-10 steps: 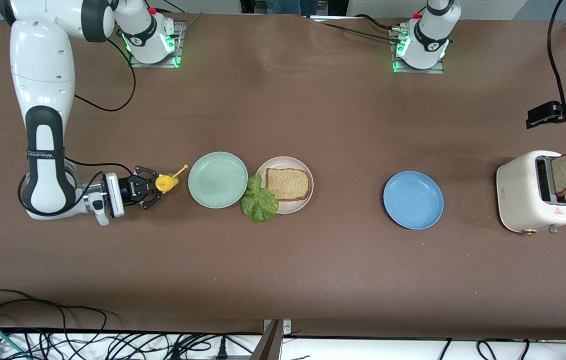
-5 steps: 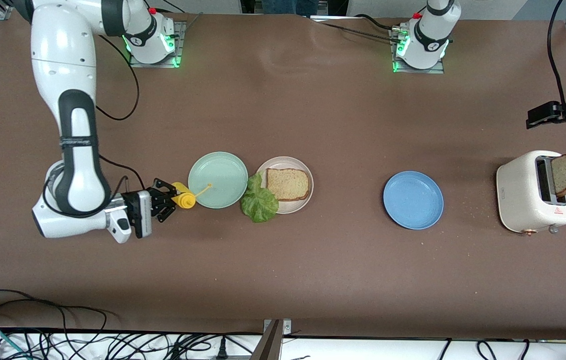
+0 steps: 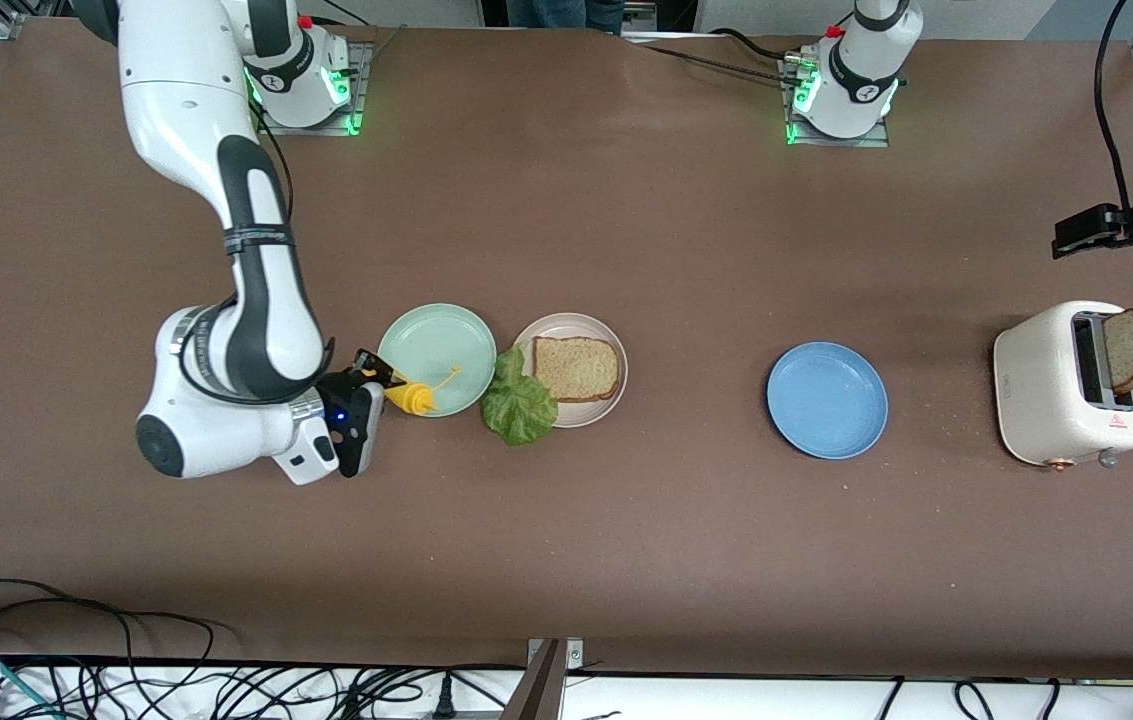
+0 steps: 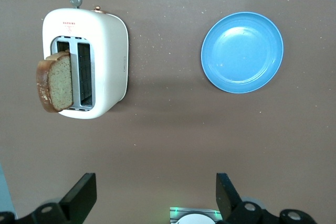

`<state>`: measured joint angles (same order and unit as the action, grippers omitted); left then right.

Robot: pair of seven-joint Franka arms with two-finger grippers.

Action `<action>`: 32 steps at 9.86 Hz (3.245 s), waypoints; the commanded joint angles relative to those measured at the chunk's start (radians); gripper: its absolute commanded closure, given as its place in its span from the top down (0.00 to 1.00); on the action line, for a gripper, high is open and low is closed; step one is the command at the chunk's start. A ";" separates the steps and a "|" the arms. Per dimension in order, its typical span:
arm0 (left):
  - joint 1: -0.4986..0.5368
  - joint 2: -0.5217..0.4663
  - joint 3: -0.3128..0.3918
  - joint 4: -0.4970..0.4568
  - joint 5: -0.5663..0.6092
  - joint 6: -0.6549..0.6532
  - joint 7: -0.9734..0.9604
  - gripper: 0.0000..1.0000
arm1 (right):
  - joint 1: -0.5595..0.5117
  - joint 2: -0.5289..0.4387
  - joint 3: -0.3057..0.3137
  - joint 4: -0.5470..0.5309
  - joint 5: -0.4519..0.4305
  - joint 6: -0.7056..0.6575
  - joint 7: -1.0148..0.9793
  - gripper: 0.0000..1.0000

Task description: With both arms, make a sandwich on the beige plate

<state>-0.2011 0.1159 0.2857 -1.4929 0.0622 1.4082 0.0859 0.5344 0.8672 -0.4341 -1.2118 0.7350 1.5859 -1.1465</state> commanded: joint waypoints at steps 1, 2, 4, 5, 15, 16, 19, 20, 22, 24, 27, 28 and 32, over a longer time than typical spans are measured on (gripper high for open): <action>0.003 0.010 -0.005 0.022 0.027 -0.006 0.014 1.00 | 0.118 -0.008 -0.035 0.033 -0.195 0.014 0.144 0.00; 0.003 0.010 -0.005 0.022 0.028 -0.006 0.014 1.00 | 0.177 -0.010 -0.040 0.037 -0.306 0.014 0.165 0.00; 0.003 0.011 -0.005 0.022 0.028 -0.006 0.014 1.00 | 0.277 -0.016 -0.057 0.051 -0.481 0.005 0.243 0.00; 0.003 0.011 -0.005 0.022 0.027 -0.006 0.014 1.00 | 0.329 -0.016 -0.058 0.051 -0.596 0.003 0.272 0.00; 0.003 0.011 -0.005 0.022 0.027 -0.006 0.014 1.00 | 0.599 -0.014 -0.116 0.093 -1.010 -0.052 0.462 0.00; 0.003 0.011 -0.005 0.022 0.027 -0.006 0.014 1.00 | 0.604 -0.016 -0.142 0.095 -1.008 -0.052 0.522 0.00; 0.003 0.011 -0.005 0.022 0.027 -0.006 0.012 1.00 | 0.549 -0.062 -0.163 0.107 -0.859 -0.037 0.527 0.00; 0.003 0.011 -0.005 0.022 0.027 -0.006 0.014 1.00 | 0.489 -0.098 -0.169 0.106 -0.723 -0.043 0.522 0.00; 0.003 0.011 -0.005 0.022 0.025 -0.006 0.012 1.00 | 0.365 -0.146 -0.170 0.100 -0.478 -0.063 0.484 0.00; 0.003 0.011 -0.005 0.022 0.027 -0.006 0.011 1.00 | 0.235 -0.148 -0.169 0.084 -0.223 -0.069 0.298 0.00; 0.003 0.016 -0.005 0.022 0.028 -0.006 0.012 1.00 | 0.057 -0.152 -0.164 -0.004 0.078 -0.144 0.017 0.00; 0.003 0.016 -0.005 0.022 0.028 -0.006 0.014 1.00 | -0.002 -0.148 -0.161 -0.044 0.171 -0.202 -0.142 0.00; 0.003 0.019 -0.003 0.022 0.028 -0.006 0.018 1.00 | -0.171 -0.128 -0.158 -0.228 0.381 -0.314 -0.659 0.00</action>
<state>-0.2010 0.1262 0.2858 -1.4928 0.0622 1.4083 0.0859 0.3909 0.7492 -0.6101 -1.3611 1.0461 1.2956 -1.6581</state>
